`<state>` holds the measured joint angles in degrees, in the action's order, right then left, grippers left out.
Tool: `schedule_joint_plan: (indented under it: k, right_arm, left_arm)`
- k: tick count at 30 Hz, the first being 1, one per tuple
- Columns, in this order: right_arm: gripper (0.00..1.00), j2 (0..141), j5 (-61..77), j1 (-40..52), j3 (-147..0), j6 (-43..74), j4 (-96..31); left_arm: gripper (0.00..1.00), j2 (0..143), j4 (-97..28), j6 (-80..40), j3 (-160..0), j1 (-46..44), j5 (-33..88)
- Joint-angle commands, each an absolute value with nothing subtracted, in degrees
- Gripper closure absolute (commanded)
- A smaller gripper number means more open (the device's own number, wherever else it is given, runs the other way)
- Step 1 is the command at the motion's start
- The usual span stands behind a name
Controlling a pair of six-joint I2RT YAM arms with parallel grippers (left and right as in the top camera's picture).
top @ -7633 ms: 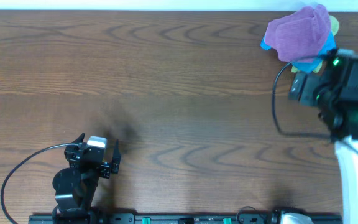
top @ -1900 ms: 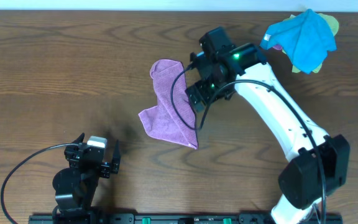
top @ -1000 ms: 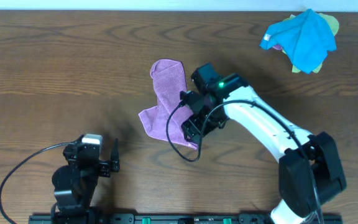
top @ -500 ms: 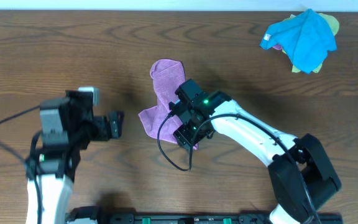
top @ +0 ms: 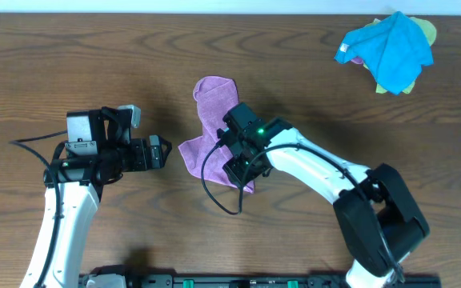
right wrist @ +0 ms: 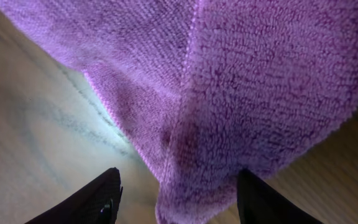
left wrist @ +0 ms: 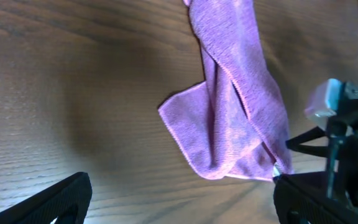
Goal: Fold the cloth
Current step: 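Move the left gripper toward the towel's left edge, then grasp the towel's left corner with the left gripper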
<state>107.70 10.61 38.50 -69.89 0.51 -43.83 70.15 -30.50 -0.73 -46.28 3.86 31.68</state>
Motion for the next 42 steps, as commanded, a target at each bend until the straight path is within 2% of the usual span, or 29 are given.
schedule_joint_plan:
  k: [1, 4, 9, 13, 16, 17, 22, 27, 35, 42]
  right_arm:
    - [0.4, 108.73, 10.26, 39.09, -69.58, 1.69, -43.22]
    - [0.41, 108.97, 8.91, 39.09, -69.58, 1.91, -42.76]
    - [0.52, 109.43, 6.31, 39.07, -69.58, 1.91, -42.24]
    - [0.73, 109.8, 5.52, 39.07, -69.58, 2.37, -41.01]
    - [0.95, 109.8, 4.27, 39.07, -69.58, 2.98, -40.25]
    - [0.99, 109.8, 4.27, 39.03, -69.58, 3.01, -40.21]
    - [0.99, 109.36, 3.33, 38.92, -69.67, 6.07, -41.28]
    - [0.99, 105.93, 2.74, 38.85, -69.67, 9.96, -43.07]
    - [0.99, 99.24, -2.15, 37.15, -69.67, 17.34, -47.16]
    - [0.99, 98.02, -3.77, 36.27, -69.63, 22.72, -49.6]
  left_arm:
    - [0.05, 70.17, -30.15, -1.54, -47.16, 3.73, 33.3]
    - [0.05, 70.17, -29.95, -1.54, -47.16, 3.73, 33.28]
    - [0.05, 70.17, -29.95, -1.54, -47.16, 3.73, 33.28]
    - [0.05, 70.17, -29.98, -1.8, -47.13, 3.73, 33.28]
    - [0.05, 70.17, -30.0, -2.81, -47.13, 3.73, 33.3]
    - [0.05, 70.17, -30.0, -2.9, -47.13, 3.73, 33.3]
    - [0.05, 70.17, -29.93, -3.55, -47.13, 3.73, 33.26]
    - [0.05, 71.46, -29.02, -10.63, -47.13, 3.7, 32.86]
    - [0.05, 78.85, -25.54, -16.71, -47.13, 3.14, 39.18]
    - [0.05, 86.8, -20.97, -20.67, -47.13, -0.8, 42.06]
